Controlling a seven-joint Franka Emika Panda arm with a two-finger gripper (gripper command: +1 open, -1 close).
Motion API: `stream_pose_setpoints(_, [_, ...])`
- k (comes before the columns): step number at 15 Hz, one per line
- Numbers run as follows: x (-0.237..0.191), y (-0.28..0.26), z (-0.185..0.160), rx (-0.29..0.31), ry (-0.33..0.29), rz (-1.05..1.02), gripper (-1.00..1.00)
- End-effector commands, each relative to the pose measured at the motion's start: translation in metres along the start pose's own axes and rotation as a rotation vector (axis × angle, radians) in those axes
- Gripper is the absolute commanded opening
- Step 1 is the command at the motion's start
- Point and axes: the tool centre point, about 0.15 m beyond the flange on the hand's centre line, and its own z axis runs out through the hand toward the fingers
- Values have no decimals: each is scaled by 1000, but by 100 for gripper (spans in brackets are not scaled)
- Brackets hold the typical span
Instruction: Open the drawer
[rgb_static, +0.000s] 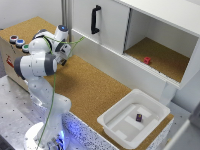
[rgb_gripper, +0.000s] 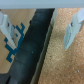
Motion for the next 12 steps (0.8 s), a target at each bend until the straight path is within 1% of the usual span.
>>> stream_pose_setpoints(1, [11, -11, 22, -6, 7, 50, 100])
stream_pose_setpoints(6, [13, -11, 28, 22, 25, 72, 100])
stream_pose_setpoints(7, [13, -12, 29, 33, 27, 64, -100])
stream_pose_setpoints(9, [13, -10, 31, 54, 24, 66, -100])
stream_pose_setpoints(10, [13, -9, 32, 49, 23, 66, -100])
stream_pose_setpoints(12, [15, -9, 37, 56, 20, 53, -100])
